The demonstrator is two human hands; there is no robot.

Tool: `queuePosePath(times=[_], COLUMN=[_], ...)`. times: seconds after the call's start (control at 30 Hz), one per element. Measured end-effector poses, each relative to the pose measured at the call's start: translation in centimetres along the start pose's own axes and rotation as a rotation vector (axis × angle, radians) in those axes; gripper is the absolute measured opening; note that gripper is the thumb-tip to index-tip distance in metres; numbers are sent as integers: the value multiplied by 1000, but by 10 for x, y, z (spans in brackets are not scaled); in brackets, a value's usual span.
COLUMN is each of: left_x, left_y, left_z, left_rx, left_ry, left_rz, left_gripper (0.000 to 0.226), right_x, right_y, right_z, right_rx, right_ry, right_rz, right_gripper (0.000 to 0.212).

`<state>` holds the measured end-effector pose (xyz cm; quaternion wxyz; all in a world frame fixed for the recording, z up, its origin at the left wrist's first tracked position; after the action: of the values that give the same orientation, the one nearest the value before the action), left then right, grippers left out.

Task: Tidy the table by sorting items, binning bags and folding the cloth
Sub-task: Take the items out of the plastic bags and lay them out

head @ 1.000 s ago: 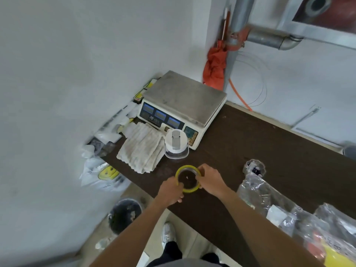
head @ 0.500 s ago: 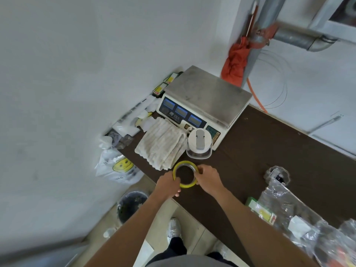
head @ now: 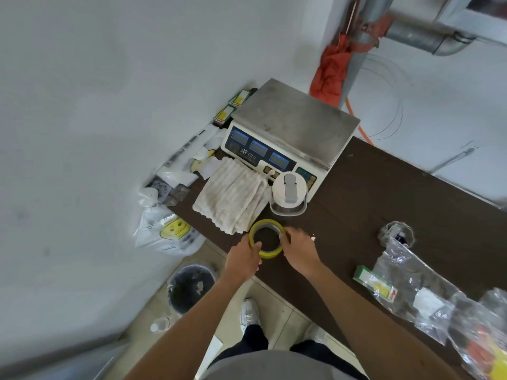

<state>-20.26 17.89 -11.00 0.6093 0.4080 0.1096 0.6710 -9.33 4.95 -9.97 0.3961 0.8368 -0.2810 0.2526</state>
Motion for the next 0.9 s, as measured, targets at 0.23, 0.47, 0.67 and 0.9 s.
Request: queuePosePath(times=[0.23,0.47,0.67,0.9], left_x=[1,17,-11,-82], left_y=[-6,33,34,6], left_z=[-5,14,84,163], left_rx=[34,5,-182,-307], left_ry=[-20,-89,-160,-158], left_rz=[23,374,327,45], left_gripper=[26,23,17,24], right_x=[-9,17,72,159], right_y=[4,2,18,55], right_z=[6,13,38,93], right_rx=[-65,-91,-71,-129], right_ry=[-93,-125,-190,-159], right_rz=[-60,-105,-3,204], right_gripper=[33,36,18,23])
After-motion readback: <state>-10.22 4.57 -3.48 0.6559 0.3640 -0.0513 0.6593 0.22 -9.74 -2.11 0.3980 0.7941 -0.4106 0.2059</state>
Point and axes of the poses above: each hand's wrist, its own y-axis away from the middle knuckle, its own x-axis out of the back of the hand, z = x × y, the point moved 10 cm from there along -y, towards the middle knuckle, and after that the axes turned 13 degrees about -z, right-handed, at the moved point
